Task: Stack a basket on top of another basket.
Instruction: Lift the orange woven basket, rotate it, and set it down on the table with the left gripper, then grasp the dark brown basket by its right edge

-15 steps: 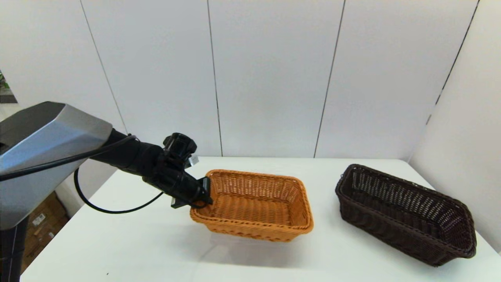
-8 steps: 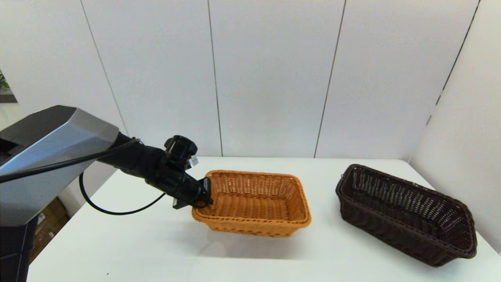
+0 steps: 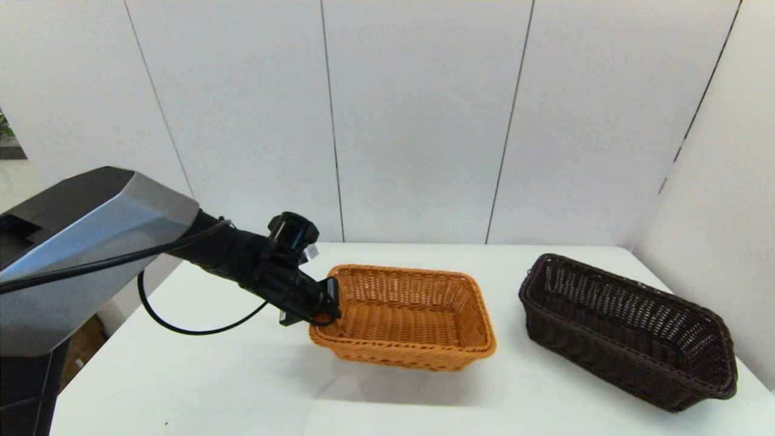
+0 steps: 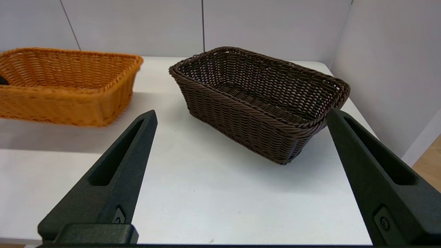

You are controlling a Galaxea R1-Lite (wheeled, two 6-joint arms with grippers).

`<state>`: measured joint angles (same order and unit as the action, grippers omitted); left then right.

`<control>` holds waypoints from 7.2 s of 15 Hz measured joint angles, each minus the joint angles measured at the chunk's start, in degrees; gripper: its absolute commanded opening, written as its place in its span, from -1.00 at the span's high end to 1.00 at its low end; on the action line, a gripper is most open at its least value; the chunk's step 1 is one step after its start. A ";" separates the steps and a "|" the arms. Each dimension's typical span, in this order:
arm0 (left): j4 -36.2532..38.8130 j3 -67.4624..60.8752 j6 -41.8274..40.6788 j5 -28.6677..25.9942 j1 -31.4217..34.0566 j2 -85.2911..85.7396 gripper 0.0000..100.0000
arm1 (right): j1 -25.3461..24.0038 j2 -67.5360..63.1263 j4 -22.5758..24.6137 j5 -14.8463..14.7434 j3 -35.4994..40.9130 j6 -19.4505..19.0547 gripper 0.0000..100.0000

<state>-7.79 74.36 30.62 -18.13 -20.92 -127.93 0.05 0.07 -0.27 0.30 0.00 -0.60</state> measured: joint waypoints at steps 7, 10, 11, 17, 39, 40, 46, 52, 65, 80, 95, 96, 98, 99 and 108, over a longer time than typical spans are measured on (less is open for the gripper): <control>0.05 0.16 0.41 1.51 -1.54 -0.79 1.00 | -0.02 0.00 0.00 0.02 0.00 0.02 -1.00; 0.05 0.24 0.40 4.60 -2.32 -1.18 1.00 | -0.02 0.00 0.00 0.02 0.00 0.00 -1.00; 0.05 0.26 0.41 5.53 -2.61 -1.34 1.00 | -0.02 0.00 0.02 0.00 0.00 0.00 -1.00; -0.12 -0.05 0.63 5.73 -3.06 -1.58 1.00 | 0.00 0.00 0.00 0.02 0.00 0.00 -1.00; -0.12 -0.16 1.62 5.84 -3.06 -0.22 -1.00 | -0.02 0.00 0.00 0.02 0.00 0.00 -1.00; -0.15 -0.16 1.78 5.81 -3.02 0.56 -1.00 | -0.05 0.00 0.02 0.00 0.00 0.00 -1.00; -1.27 -0.99 0.52 8.00 -1.71 11.53 -1.00 | 0.00 0.00 0.00 0.02 0.00 0.02 -1.00; -3.10 -6.84 -7.58 10.52 -1.49 30.55 -1.00 | 0.00 0.00 0.00 0.02 0.00 0.00 -1.00; -5.27 -35.95 -27.12 21.50 -1.57 71.01 -1.00 | -0.02 0.00 -0.02 0.00 0.00 0.00 -1.00; 10.92 -66.79 -44.04 20.82 15.34 103.07 -1.00 | -0.02 0.00 0.00 0.00 0.00 0.00 -1.00; 11.23 -74.36 -44.02 18.10 20.76 125.39 -1.00 | 0.00 0.00 0.00 0.02 0.00 0.00 -1.00; 11.17 -74.36 -44.04 17.94 20.81 126.28 -1.00 | -0.02 0.00 0.00 0.02 0.00 0.00 -1.00; 11.06 -74.36 -43.68 17.49 20.82 127.38 -1.00 | -0.02 0.00 0.00 0.00 0.00 0.00 -1.00; 10.95 -74.36 -43.59 17.08 20.82 127.64 -1.00 | -0.02 0.00 0.00 0.02 0.00 0.00 -1.00; 7.06 -74.20 -38.08 16.13 20.85 128.00 -1.00 | -0.02 0.00 0.00 0.02 0.00 0.00 -1.00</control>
<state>-0.73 0.16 -7.46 -2.00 -0.07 0.07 0.02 0.07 -0.27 0.33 0.00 -0.60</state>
